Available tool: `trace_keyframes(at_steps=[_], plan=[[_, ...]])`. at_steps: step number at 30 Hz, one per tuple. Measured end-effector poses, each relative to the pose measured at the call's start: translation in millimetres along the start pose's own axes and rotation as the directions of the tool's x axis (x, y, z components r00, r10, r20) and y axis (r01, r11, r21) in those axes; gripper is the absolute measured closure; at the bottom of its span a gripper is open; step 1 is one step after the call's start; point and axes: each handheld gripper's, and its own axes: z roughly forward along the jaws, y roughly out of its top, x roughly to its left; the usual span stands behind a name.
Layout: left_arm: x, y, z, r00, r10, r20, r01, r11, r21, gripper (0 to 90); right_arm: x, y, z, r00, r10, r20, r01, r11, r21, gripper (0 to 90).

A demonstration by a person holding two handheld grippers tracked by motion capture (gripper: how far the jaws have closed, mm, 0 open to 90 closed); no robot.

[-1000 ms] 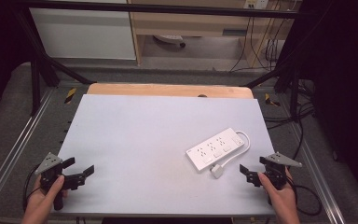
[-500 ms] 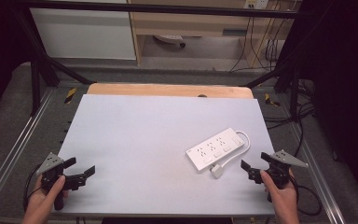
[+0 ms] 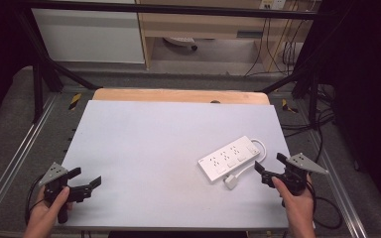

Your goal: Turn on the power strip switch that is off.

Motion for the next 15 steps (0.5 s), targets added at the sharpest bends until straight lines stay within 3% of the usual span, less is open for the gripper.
trace_keyframes(at_steps=[15], plan=[[-0.9,-0.1,0.6,1.0,0.004,0.003,-0.004,1.0,0.001,7.5,9.9,13.1,10.9,0.9999,-0.007,-0.012,0.007,1.0,0.003,5.1]])
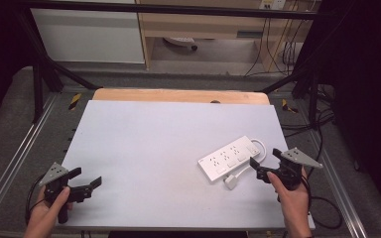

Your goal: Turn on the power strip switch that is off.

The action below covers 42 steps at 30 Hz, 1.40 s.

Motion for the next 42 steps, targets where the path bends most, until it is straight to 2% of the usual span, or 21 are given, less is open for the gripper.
trace_keyframes(at_steps=[5,13,24,42], plan=[[-0.3,0.0,0.3,1.0,-0.002,0.002,0.002,1.0,0.001,6.9,3.5,2.7,4.4,0.9999,-0.014,0.002,0.014,1.0,-0.005,3.1],[-0.5,-0.2,0.5,1.0,-0.002,0.003,0.002,1.0,0.004,6.8,10.6,6.8,12.0,0.9997,-0.022,-0.014,0.021,1.0,-0.009,4.9],[-0.4,-0.4,0.8,1.0,-0.005,0.001,0.005,1.0,0.006,6.9,20.0,9.7,21.3,0.9986,-0.031,-0.043,0.031,0.999,0.007,13.2],[-0.4,-0.3,0.4,1.0,-0.002,0.001,0.002,1.0,0.006,6.9,36.6,9.7,35.8,0.9939,-0.053,-0.096,0.055,0.998,0.016,48.3]])
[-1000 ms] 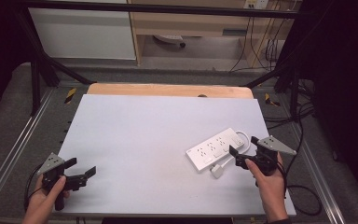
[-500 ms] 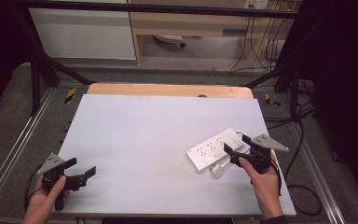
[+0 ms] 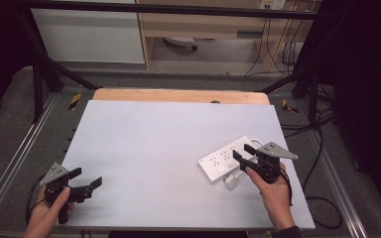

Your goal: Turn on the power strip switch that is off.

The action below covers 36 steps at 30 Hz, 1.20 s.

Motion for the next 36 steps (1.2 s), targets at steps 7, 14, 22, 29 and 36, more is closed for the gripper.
trace_keyframes(at_steps=[7,14,22,29,36], plan=[[-0.1,0.1,0.0,1.0,0.0,0.0,0.0,1.0,0.0,6.8,0.5,-3.7,2.8,0.9999,0.008,-0.009,-0.008,1.0,0.0,59.1],[-0.3,0.1,0.0,1.0,0.0,0.0,0.0,1.0,-0.002,6.8,-5.0,-10.7,7.1,0.9987,0.048,0.017,-0.049,0.999,0.025,68.3],[-0.3,0.2,0.2,1.0,0.001,0.0,-0.001,1.0,-0.001,6.8,-2.1,-14.2,11.1,0.9992,0.038,-0.007,-0.038,0.999,0.024,74.4],[-0.3,0.2,0.1,1.0,0.002,-0.001,-0.002,1.0,-0.001,6.8,2.2,-17.9,14.7,0.9994,0.021,-0.029,-0.02,0.999,0.041,79.4],[-0.4,0.3,0.2,1.0,0.002,-0.001,-0.002,1.0,-0.001,6.9,3.9,-21.0,16.4,0.9988,0.012,-0.047,-0.01,0.999,0.045,84.9]])
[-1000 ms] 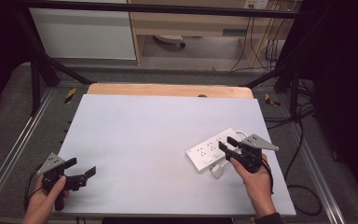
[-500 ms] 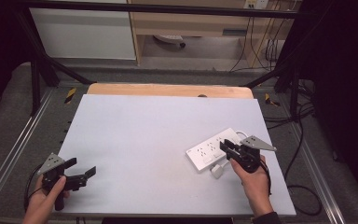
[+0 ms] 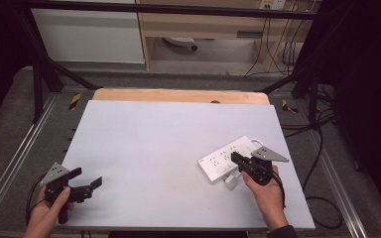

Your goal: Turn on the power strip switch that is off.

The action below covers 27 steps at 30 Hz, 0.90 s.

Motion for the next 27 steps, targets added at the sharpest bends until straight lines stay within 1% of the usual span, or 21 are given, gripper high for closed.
trace_keyframes(at_steps=[11,14,16,25,27], plan=[[0.0,0.1,-0.1,1.0,0.002,0.0,-0.002,1.0,-0.001,6.9,2.0,-5.0,3.6,0.9998,-0.005,-0.019,0.005,1.0,0.016,88.7],[0.0,0.2,-0.1,1.0,0.002,-0.001,-0.002,1.0,0.0,6.8,2.5,-6.5,4.7,0.9997,0.003,-0.026,-0.003,1.0,0.024,89.4],[0.0,0.1,-0.1,1.0,0.002,0.0,-0.002,1.0,-0.002,6.9,2.4,-7.6,5.7,0.9995,0.0,-0.032,0.001,1.0,0.028,90.0],[0.0,0.2,-0.1,1.0,0.003,0.0,-0.003,1.0,-0.001,6.8,3.5,-10.6,9.1,0.999,0.002,-0.045,0.0,0.999,0.047,90.0],[0.0,0.2,-0.1,1.0,0.003,0.0,-0.003,1.0,-0.001,6.8,3.3,-10.9,10.2,0.9988,-0.003,-0.048,0.005,0.999,0.049,90.0]])
